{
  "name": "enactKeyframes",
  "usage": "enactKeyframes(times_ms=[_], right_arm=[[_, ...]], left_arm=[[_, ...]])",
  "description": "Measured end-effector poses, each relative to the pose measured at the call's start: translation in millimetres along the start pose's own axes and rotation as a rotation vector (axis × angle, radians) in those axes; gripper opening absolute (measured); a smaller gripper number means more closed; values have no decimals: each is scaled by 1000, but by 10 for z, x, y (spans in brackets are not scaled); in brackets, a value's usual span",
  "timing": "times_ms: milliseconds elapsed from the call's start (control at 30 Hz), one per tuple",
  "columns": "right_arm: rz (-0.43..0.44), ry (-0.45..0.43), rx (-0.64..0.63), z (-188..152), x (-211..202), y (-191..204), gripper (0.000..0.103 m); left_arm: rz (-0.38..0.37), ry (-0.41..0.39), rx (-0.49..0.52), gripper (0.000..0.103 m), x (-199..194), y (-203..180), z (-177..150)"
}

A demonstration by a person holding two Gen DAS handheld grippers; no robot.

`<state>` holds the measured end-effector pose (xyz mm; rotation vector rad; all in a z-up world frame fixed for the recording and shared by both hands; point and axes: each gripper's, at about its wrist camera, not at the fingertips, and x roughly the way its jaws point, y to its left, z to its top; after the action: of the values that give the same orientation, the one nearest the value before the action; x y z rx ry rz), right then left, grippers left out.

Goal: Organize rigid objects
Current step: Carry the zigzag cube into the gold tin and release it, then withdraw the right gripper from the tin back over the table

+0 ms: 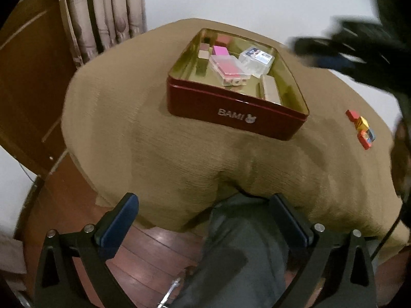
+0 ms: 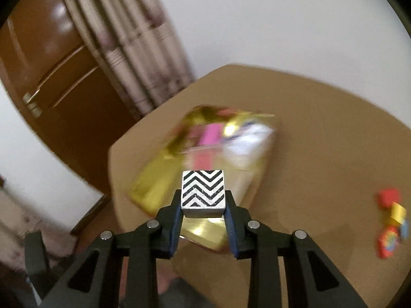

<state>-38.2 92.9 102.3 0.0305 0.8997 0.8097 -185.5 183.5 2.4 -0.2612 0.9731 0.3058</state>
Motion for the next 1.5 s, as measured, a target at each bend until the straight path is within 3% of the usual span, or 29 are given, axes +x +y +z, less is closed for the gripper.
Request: enactKeyframes(times_ms=[167, 333, 667, 867, 967, 1200, 1233, 1367, 1500], right_arm=[[27, 149, -38, 170, 569, 319, 30], [8, 249, -34, 297, 1117, 495, 30], [-4, 293, -16, 313, 1412, 602, 30], [-36, 261, -3, 335, 1458, 585, 33], [-52, 178, -4, 352, 1281, 556, 33], [-23, -82, 121, 189, 323, 64, 33], [-47, -118, 130, 100, 166, -17, 35], [-294, -217, 128, -459, -494, -442, 40], [-592, -210, 155, -1149, -1161, -1142, 40]], left_arm=[[41, 3, 1, 101, -1, 63, -2], [-2, 19, -44, 101, 33, 174, 44], [-27, 44, -68, 101, 38, 254, 68], [-53, 34, -92, 101, 29, 293, 58], [-48, 15, -95, 101, -2, 266, 54], [-69, 11, -26, 101, -56, 114, 12], [-75, 9, -12, 101, -63, 78, 1], [-166, 27, 89, 101, -104, -228, -69], [-241, 55, 263, 101, -166, -769, -62]])
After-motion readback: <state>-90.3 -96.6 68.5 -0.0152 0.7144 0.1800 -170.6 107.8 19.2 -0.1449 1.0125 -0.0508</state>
